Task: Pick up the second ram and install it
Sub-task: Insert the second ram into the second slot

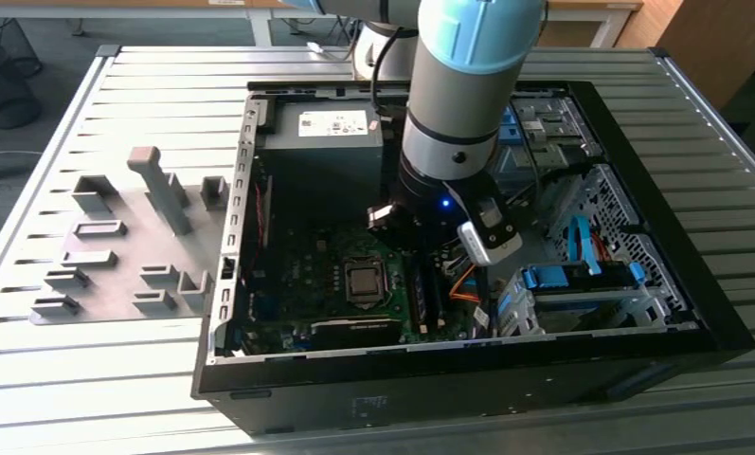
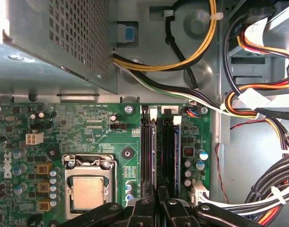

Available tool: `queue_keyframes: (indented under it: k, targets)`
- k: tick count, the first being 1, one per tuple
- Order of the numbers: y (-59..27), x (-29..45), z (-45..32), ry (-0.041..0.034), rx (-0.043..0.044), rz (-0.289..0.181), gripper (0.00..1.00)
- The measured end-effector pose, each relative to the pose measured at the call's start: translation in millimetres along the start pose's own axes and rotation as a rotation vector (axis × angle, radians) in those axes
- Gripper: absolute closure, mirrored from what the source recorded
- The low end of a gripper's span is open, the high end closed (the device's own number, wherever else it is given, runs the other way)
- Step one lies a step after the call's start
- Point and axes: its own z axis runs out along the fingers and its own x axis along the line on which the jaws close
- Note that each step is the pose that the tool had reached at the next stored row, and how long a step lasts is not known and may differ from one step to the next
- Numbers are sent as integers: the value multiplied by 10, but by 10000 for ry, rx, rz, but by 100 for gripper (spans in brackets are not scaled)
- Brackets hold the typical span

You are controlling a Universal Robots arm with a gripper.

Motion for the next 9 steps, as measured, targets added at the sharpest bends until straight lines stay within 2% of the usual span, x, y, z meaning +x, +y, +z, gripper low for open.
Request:
queue_keyframes:
  k: [9]
  targets:
    - [0,-1,13,0,-3,0,86]
